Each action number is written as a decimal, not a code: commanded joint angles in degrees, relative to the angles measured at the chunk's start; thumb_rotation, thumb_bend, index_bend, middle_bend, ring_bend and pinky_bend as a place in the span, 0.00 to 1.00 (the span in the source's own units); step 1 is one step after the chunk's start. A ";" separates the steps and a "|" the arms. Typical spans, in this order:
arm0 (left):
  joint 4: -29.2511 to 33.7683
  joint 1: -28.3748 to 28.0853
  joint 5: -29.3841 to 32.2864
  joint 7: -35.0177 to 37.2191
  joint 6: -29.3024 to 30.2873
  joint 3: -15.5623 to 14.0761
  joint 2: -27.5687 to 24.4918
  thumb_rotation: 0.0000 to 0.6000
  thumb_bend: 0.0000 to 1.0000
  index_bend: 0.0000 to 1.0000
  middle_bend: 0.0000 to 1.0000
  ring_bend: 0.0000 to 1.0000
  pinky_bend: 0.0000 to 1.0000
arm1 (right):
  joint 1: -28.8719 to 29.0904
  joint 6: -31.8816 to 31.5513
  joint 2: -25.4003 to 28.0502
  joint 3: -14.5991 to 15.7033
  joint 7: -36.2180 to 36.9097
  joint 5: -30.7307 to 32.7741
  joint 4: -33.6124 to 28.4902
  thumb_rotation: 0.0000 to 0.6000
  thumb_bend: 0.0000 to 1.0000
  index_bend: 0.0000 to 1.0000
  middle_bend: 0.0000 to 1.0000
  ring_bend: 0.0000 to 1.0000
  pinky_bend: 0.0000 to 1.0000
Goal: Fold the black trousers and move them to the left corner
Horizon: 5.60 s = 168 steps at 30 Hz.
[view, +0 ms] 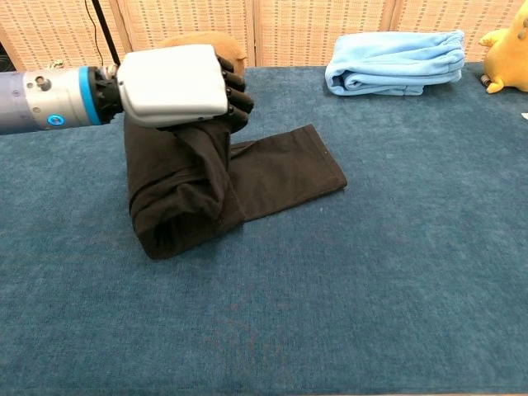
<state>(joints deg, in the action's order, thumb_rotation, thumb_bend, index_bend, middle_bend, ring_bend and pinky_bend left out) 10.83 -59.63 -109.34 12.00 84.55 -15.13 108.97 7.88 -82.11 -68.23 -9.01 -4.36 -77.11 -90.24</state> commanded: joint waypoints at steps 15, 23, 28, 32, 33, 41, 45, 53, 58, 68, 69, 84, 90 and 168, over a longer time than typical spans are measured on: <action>-2.18 -5.00 2.94 1.09 -7.55 2.27 6.18 1.00 0.56 0.45 0.27 0.29 0.39 | -0.12 0.19 0.39 -0.56 0.47 1.23 0.25 1.00 0.00 0.00 0.00 0.00 0.00; -0.79 -5.85 5.30 2.93 -6.33 4.42 6.88 1.00 0.34 0.03 0.00 0.04 0.26 | -0.07 0.33 0.36 -0.55 0.50 1.31 0.35 1.00 0.00 0.00 0.00 0.00 0.00; 0.39 -5.12 6.54 4.46 -2.75 5.68 6.08 1.00 0.31 0.00 0.00 0.01 0.25 | -0.16 0.18 0.35 -0.44 0.28 1.21 0.09 1.00 0.00 0.00 0.00 0.00 0.00; 1.85 -2.55 6.64 7.14 0.42 5.42 3.79 1.00 0.31 0.00 0.00 0.01 0.25 | -0.23 0.04 0.37 -0.35 0.13 1.08 -0.15 1.00 0.00 0.00 0.00 0.00 0.00; 2.48 -1.37 6.47 8.23 1.38 5.04 2.80 1.00 0.31 0.00 0.00 0.01 0.25 | -0.25 0.03 0.39 -0.33 0.12 1.05 -0.23 1.00 0.00 0.00 0.00 0.00 0.00; 6.65 7.94 5.62 15.04 8.66 2.59 -3.72 1.00 0.31 0.01 0.00 0.01 0.25 | -0.18 0.07 0.19 -0.07 -0.50 0.76 -0.69 1.00 0.00 0.00 0.00 0.00 0.00; 7.11 12.70 5.08 17.70 10.76 1.21 -5.97 1.00 0.31 0.08 0.00 0.06 0.26 | -0.07 0.17 -0.10 0.09 -1.05 0.65 -0.82 1.00 0.00 0.00 0.00 0.00 0.00; 4.08 18.20 4.81 22.53 11.34 0.13 -5.87 1.00 0.31 0.24 0.15 0.20 0.36 | 0.17 0.63 -0.70 0.51 -1.88 0.43 -0.68 1.00 0.00 0.00 0.00 0.00 0.00; 2.70 18.98 3.92 23.00 6.15 -1.17 -4.47 1.00 0.31 0.24 0.15 0.20 0.36 | 0.24 0.82 -0.92 0.51 -2.09 0.65 -0.41 1.00 0.00 0.00 0.00 0.00 0.00; 2.55 17.30 2.13 23.58 1.12 -2.58 -1.86 1.00 0.14 0.23 0.13 0.13 0.28 | 0.18 0.87 -0.83 0.29 -1.87 1.16 -0.37 1.00 0.00 0.00 0.00 0.00 0.00; 2.47 17.28 2.05 23.49 0.98 -2.64 -1.76 1.00 0.14 0.23 0.13 0.13 0.28 | 0.16 0.84 -0.81 0.27 -1.87 1.20 -0.41 1.00 0.00 0.00 0.00 0.00 0.00; 0.85 16.19 1.79 21.88 -3.50 -2.69 0.98 1.00 0.12 0.23 0.13 0.12 0.27 | 0.04 0.56 -0.64 0.10 -1.79 1.34 -0.68 1.00 0.00 0.00 0.00 0.00 0.00; 0.73 15.56 2.45 21.43 -3.57 -1.82 1.83 1.00 0.12 0.23 0.12 0.12 0.26 | -0.05 0.46 -0.48 0.07 -1.64 1.34 -0.83 1.00 0.00 0.00 0.00 0.00 0.00; 2.59 34.36 2.37 18.53 18.69 -3.51 -17.38 1.00 0.99 0.90 0.76 0.63 0.75 | 0.13 0.80 -1.00 1.22 -2.56 -0.18 -2.03 1.00 0.00 0.00 0.00 0.00 0.00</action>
<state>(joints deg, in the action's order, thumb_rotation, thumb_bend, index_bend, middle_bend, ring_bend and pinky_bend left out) 13.41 -26.55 -106.92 30.25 102.30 -18.34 92.47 8.00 -81.31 -69.23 -7.79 -6.92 -77.28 -92.27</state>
